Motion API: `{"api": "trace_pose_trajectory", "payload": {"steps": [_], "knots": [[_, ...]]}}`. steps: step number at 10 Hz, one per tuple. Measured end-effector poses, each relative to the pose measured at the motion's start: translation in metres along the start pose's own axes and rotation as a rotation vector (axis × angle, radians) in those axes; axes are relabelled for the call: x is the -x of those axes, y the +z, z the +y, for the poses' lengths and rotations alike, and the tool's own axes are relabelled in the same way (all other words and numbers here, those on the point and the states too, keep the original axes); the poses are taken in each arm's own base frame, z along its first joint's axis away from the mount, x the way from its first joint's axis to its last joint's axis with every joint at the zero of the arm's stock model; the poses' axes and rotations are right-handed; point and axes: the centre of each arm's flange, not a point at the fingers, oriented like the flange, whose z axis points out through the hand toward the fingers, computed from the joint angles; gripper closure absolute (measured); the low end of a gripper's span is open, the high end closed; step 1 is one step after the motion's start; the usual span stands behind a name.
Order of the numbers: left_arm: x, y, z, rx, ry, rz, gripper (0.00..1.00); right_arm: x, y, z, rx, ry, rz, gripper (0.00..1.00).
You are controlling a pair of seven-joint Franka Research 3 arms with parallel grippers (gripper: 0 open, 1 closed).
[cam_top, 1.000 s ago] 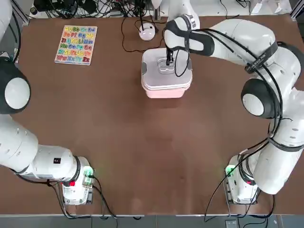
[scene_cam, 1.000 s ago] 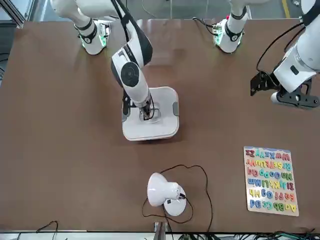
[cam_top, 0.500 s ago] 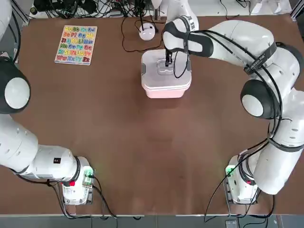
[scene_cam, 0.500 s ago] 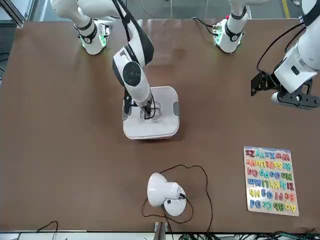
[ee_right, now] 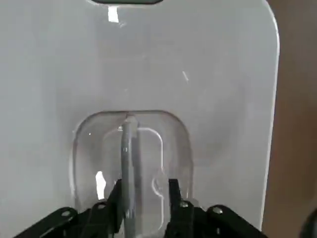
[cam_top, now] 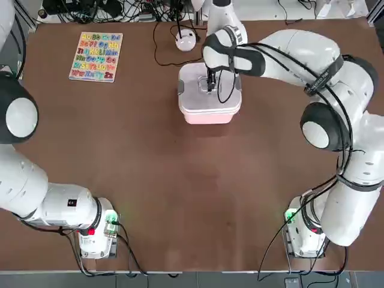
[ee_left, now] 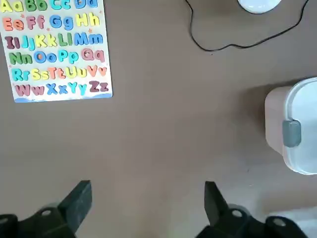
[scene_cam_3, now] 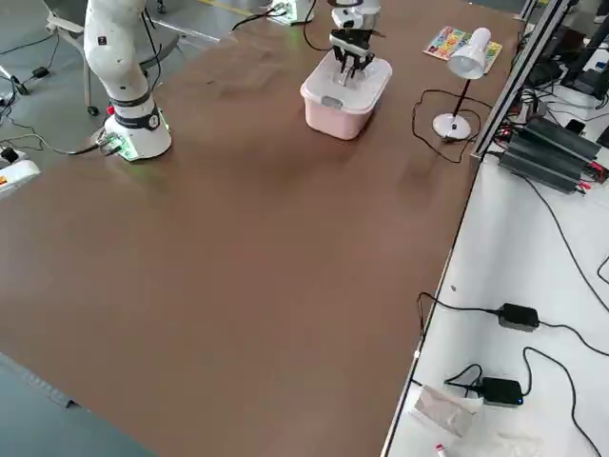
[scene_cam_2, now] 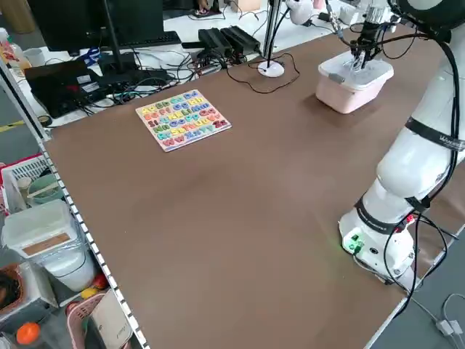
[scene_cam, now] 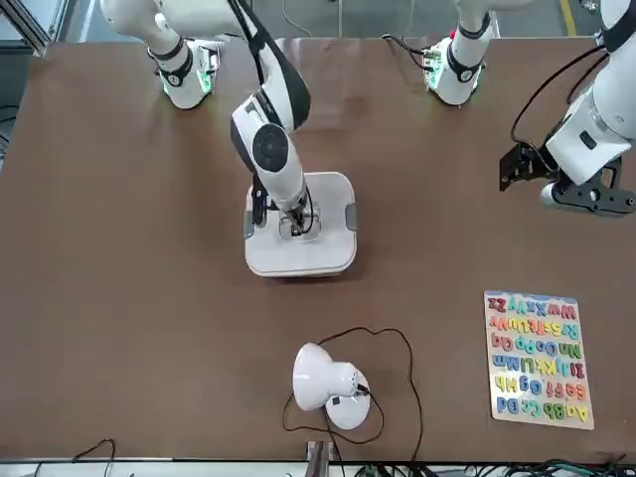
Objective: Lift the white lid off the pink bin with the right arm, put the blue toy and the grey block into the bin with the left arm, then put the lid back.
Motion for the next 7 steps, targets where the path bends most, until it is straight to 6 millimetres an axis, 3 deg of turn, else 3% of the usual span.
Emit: {"api": "trace_pose_trajectory", "payload": {"steps": [3,4,7], "knots": [[0.0,0.0,0.0003,0.0,0.0,0.0,0.0,-0.0025,-0.0011,-0.0024,-0.003,0.004,0.001,0.07],[0.0,-0.0001,0.0006,0.0,0.001,0.0,0.0,-0.0031,-0.0015,-0.003,-0.004,0.005,0.001,0.0],[0.0001,-0.0005,0.0002,0.0,-0.009,0.001,0.0,-0.0042,-0.003,-0.0046,-0.007,0.008,0.0,0.0]]}}
